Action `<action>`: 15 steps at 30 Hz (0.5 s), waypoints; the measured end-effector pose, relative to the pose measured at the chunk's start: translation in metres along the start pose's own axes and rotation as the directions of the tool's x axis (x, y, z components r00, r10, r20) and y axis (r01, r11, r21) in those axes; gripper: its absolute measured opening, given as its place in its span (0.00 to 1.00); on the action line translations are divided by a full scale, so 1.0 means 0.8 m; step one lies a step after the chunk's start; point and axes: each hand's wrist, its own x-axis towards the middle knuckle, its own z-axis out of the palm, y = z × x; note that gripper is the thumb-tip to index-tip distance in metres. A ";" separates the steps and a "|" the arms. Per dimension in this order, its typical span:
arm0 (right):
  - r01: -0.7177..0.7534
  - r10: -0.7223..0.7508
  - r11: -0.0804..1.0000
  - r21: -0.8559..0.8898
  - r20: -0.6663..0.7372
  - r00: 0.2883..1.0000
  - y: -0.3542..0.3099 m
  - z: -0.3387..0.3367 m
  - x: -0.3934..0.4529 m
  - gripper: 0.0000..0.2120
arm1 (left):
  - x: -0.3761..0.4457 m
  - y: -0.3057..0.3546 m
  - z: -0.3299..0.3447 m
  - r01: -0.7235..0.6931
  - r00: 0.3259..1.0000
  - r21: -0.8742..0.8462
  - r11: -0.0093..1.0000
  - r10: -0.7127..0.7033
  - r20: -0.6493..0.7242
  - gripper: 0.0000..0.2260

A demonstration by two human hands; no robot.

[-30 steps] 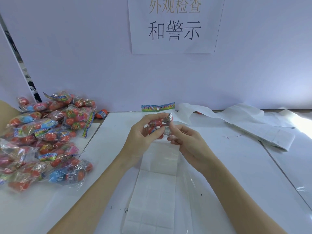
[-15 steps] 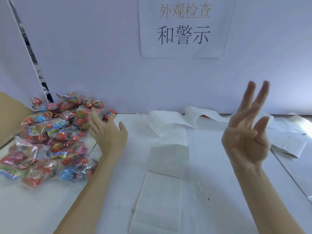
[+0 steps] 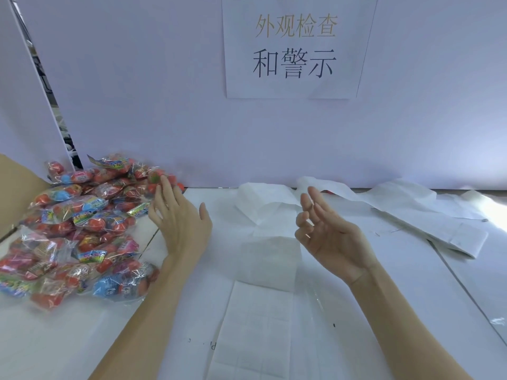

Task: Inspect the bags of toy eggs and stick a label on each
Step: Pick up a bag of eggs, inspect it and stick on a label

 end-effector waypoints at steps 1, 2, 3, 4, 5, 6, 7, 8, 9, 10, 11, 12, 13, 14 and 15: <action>-0.007 0.007 1.000 0.001 -0.026 1.000 0.001 -0.002 0.002 0.23 | -0.002 0.006 -0.001 -0.043 0.999 -0.060 0.997 0.042 -0.028 0.29; -0.012 0.012 1.000 0.001 -0.039 0.999 0.001 -0.004 0.004 0.24 | -0.005 0.012 -0.001 -0.091 0.995 -0.140 0.986 0.084 -0.058 0.28; -0.015 0.015 1.000 0.002 -0.045 0.999 0.002 -0.006 0.006 0.24 | -0.008 0.018 -0.002 -0.141 0.988 -0.242 0.960 0.123 -0.087 0.27; -0.021 0.021 1.000 0.006 -0.051 0.998 0.003 -0.009 0.006 0.24 | -0.012 0.025 -0.002 -0.186 0.981 -0.363 0.913 0.153 -0.118 0.24; -0.031 0.032 0.999 0.013 -0.057 0.998 0.003 -0.011 0.007 0.22 | -0.015 0.032 -0.003 -0.207 0.978 -0.496 0.843 0.159 -0.138 0.19; -0.046 0.048 0.999 0.019 -0.064 0.997 0.003 -0.012 0.008 0.21 | -0.019 0.039 -0.004 -0.182 0.983 -0.636 0.750 0.138 -0.118 0.14; -0.064 0.066 0.998 0.019 -0.076 0.995 0.003 -0.013 0.008 0.19 | -0.022 0.046 -0.007 -0.106 0.993 -0.763 0.638 0.108 -0.048 0.09; -0.081 0.081 0.997 0.009 -0.099 0.992 0.004 -0.014 0.009 0.18 | -0.025 0.052 -0.010 0.008 0.994 -0.861 0.509 0.089 0.063 0.07; -0.093 0.091 0.996 -0.007 -0.136 0.987 0.005 -0.015 0.011 0.19 | -0.028 0.056 -0.012 0.131 0.979 -0.911 0.392 0.091 0.180 0.05; -0.098 0.091 0.995 -0.027 -0.189 0.978 0.007 -0.015 0.013 0.19 | -0.029 0.059 -0.013 0.233 0.955 -0.922 0.309 0.104 0.276 0.04; -0.093 0.076 0.994 -0.058 -0.248 0.966 0.009 -0.015 0.014 0.21 | -0.030 0.061 -0.013 0.310 0.930 -0.918 0.249 0.124 0.347 0.03; -0.081 0.047 0.991 -0.103 -0.298 0.953 0.012 -0.013 0.015 0.23 | -0.031 0.062 -0.012 0.371 0.904 -0.908 0.197 0.148 0.401 0.03; -0.071 0.015 0.984 -0.161 -0.325 0.946 0.014 -0.012 0.015 0.25 | -0.033 0.063 -0.012 0.414 0.883 -0.897 0.156 0.173 0.437 0.04; -0.071 -0.006 0.972 -0.224 -0.324 0.946 0.015 -0.009 0.015 0.26 | -0.035 0.064 -0.011 0.435 0.869 -0.890 0.137 0.195 0.455 0.06; -0.077 -0.013 0.955 -0.286 -0.300 0.954 0.016 -0.005 0.014 0.25 | -0.037 0.065 -0.010 0.437 0.861 -0.888 0.145 0.216 0.460 0.07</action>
